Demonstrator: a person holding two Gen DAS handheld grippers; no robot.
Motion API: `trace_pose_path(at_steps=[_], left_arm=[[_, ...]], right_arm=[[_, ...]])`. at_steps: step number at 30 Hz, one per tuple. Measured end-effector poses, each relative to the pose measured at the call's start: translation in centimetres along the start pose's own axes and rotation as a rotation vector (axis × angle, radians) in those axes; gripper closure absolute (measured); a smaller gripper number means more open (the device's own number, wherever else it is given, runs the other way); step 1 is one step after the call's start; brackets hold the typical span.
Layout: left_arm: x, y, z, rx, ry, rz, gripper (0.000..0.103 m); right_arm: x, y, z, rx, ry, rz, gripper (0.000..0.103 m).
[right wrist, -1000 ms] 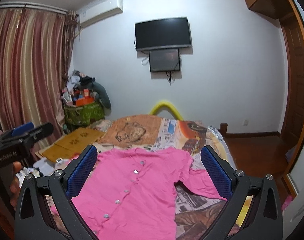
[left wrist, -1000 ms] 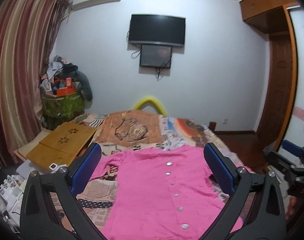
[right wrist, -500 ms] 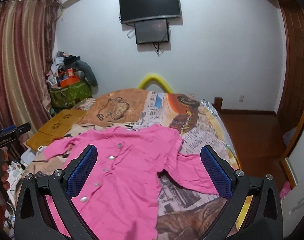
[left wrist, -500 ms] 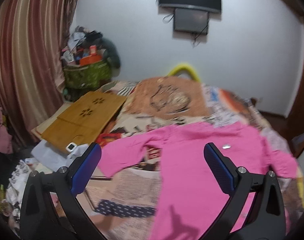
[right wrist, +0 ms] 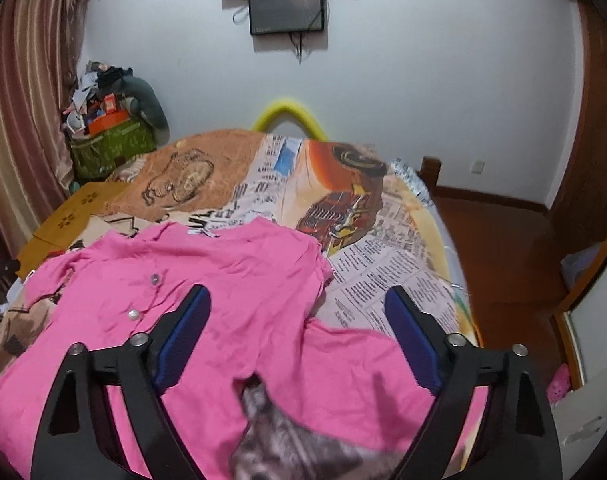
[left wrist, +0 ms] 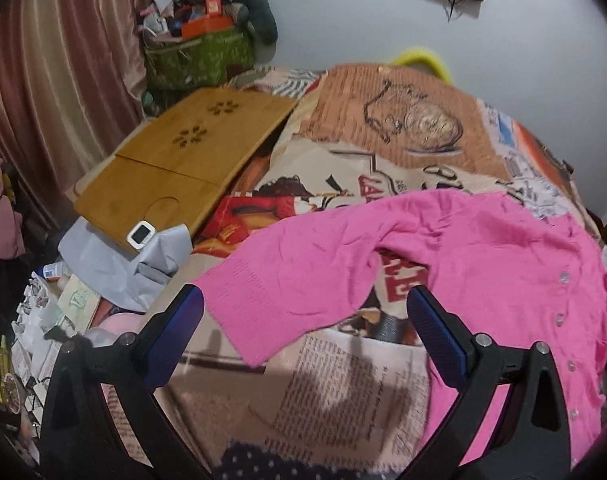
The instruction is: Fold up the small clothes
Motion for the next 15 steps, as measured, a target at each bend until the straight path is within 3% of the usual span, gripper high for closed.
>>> trace_pose_path(at_steps=[10, 13, 15], left_arm=[[3.9, -0.7, 2.0, 0.050, -0.032, -0.056, 0.004], [4.1, -0.7, 2.0, 0.051, -0.039, -0.055, 0.004], [4.1, -0.5, 1.8, 0.043, -0.051, -0.054, 0.005]], right_arm=[[10.4, 2.0, 0.4, -0.066, 0.051, -0.183, 0.049], [13.3, 1.7, -0.5, -0.130, 0.050, -0.264, 0.067], [14.8, 1.7, -0.6, -0.162, 0.037, -0.290, 0.069]])
Point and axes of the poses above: each gripper's, at about its wrist camera, not at the fingertips, and x roughly the way its jaws point, z to its right, y to its top, the point moved 9 cm from there along x, roughly the way its jaws point, and after that the axes turned 1 degree about -x, right-handed, at the moved point
